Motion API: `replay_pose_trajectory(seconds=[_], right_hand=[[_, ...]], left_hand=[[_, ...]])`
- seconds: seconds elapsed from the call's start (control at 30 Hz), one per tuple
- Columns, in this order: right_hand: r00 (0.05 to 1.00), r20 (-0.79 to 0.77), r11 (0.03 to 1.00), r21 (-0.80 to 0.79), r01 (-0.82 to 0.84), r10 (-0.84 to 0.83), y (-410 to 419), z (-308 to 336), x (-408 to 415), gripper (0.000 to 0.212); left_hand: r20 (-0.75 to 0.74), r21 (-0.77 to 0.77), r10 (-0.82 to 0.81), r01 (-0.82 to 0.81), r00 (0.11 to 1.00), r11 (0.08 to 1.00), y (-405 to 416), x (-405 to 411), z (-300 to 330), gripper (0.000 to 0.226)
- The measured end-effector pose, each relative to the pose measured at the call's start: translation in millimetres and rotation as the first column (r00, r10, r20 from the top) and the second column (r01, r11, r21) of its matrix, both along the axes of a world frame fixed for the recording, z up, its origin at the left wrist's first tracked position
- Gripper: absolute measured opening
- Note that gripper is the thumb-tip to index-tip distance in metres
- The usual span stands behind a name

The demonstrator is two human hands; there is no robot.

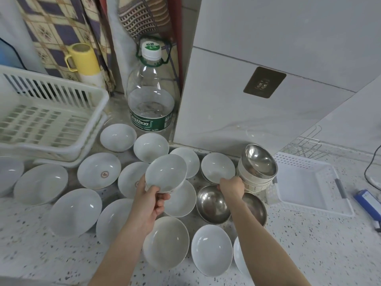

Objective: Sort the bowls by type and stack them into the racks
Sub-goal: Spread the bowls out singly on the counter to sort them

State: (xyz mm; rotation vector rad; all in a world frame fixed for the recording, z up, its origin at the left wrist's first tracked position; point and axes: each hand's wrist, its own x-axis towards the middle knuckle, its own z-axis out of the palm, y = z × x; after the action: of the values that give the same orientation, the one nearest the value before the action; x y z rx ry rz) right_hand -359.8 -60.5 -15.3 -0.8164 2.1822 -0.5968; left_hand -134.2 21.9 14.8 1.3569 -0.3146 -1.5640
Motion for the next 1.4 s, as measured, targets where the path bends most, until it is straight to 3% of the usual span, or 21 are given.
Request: replay_pose_trajectory(seconds=[0.2,0.4,0.57,0.73,0.97,1.17,1.4], right_hand=[[0.998,0.043,0.997,-0.064,0.043,-0.04,-5.0,2.3,1.8,0.007],[0.997,0.064,0.992,-0.119,0.05,-0.042,4.6,4.0,1.6,0.03],[0.991,0.13,0.97,-0.243,0.012,0.021,27.9,25.3,1.8,0.024],[0.968,0.202,0.946,-0.314,-0.08,0.149,53.2,35.2,-15.9,0.035],[0.904,0.374,0.939,-0.336,-0.078,0.208,93.6,51.9,-68.8,0.031],[0.886,0.39,0.912,-0.402,-0.08,0.25,128.6,62.5,-137.5,0.037],[0.924,0.372,0.933,-0.355,0.05,0.092,157.0,40.2,-213.9,0.041]], left_hand=[[0.016,0.02,0.014,-0.014,1.0,1.0,5.5,4.0,0.8,0.049],[0.025,-0.007,0.018,-0.018,1.0,1.0,5.8,4.2,5.5,0.045],[0.04,-0.04,0.054,-0.052,0.998,0.998,7.5,-0.2,11.4,0.045],[0.069,-0.045,0.077,-0.074,0.995,0.996,11.1,-15.6,16.6,0.047],[0.103,-0.06,0.094,-0.089,0.99,0.994,30.2,-67.8,24.2,0.05],[0.052,-0.068,0.104,-0.1,0.993,0.993,38.8,-136.6,26.9,0.047],[0.072,-0.125,0.149,-0.139,0.986,0.982,52.5,-190.0,23.5,0.047]])
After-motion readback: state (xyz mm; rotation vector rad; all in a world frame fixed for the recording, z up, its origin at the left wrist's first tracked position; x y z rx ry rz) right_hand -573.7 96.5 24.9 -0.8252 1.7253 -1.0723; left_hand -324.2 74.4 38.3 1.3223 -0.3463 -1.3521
